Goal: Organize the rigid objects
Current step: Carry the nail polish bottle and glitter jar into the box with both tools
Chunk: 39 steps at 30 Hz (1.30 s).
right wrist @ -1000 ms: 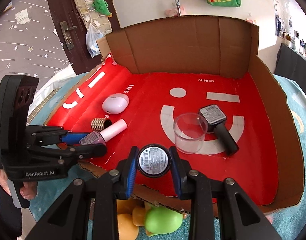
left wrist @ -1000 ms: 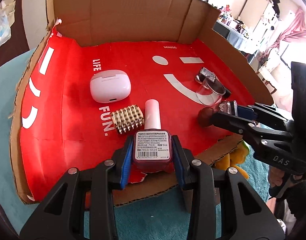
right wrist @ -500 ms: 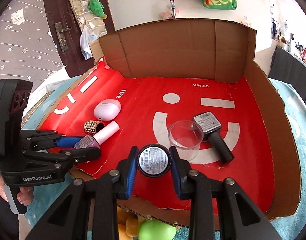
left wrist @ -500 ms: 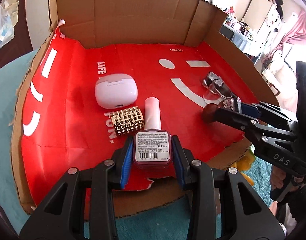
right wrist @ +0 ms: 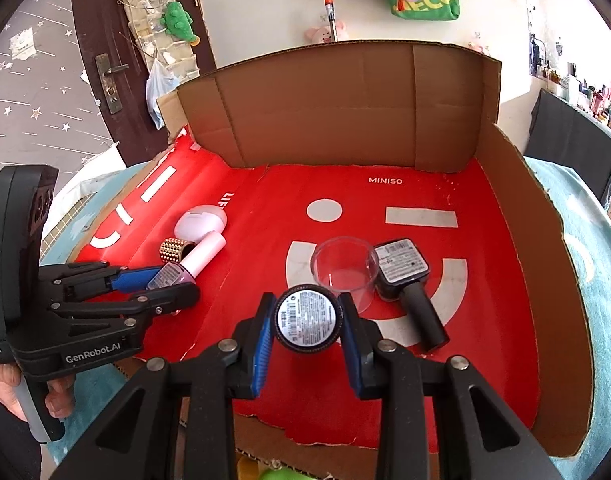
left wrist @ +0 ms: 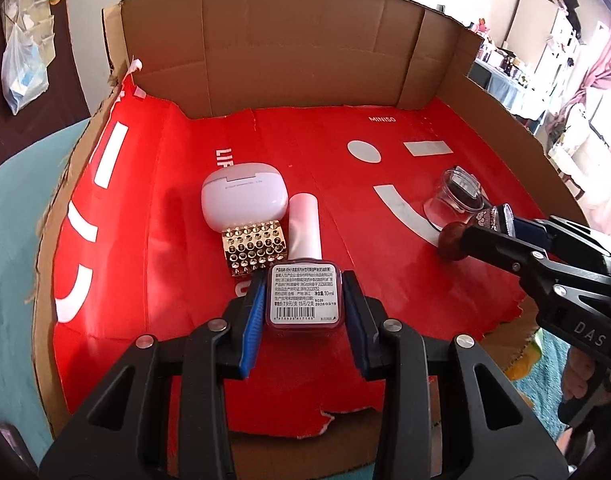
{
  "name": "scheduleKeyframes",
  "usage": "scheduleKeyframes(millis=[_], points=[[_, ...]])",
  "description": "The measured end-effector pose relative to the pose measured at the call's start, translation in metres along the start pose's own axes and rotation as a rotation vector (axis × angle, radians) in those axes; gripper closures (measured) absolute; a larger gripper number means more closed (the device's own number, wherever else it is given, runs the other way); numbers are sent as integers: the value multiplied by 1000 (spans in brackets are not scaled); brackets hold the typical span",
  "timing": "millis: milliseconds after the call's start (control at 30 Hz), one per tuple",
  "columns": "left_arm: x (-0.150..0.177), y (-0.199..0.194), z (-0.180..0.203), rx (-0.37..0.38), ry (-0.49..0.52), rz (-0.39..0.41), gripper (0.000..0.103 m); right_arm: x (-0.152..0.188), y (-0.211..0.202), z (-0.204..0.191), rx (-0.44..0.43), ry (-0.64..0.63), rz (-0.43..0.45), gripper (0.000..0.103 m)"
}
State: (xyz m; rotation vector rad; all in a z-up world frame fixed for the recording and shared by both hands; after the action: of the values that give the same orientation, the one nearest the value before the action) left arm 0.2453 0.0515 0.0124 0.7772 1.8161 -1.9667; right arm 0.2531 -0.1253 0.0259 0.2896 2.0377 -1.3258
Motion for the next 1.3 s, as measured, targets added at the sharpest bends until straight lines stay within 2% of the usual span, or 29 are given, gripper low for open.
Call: scheduleKeyframes(millis=[1033, 1100, 1233, 1300], points=[[0, 2, 0, -4, 0, 2, 69, 3, 10, 4, -13, 21, -30, 70], [1, 1, 0, 1, -4, 5, 68, 4, 9, 5, -13, 23, -29, 70], [1, -2, -2, 7, -15, 12, 57, 4, 10, 5, -13, 24, -29, 70], [1, -4, -2, -1, -14, 19, 55, 4, 9, 5, -14, 25, -29, 70]])
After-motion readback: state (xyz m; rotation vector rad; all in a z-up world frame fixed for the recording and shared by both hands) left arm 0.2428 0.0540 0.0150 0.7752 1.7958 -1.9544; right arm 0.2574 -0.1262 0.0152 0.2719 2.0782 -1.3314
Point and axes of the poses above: each gripper's, at about its wrist camera, not at the fingertips, and y roughly the way its jaws point, z to its right, x to its underside, the point moved 1 cm from there along y, roughly the way its jaws point, and after that the axes turned 9 degrees about y, right-handed, at the moved point
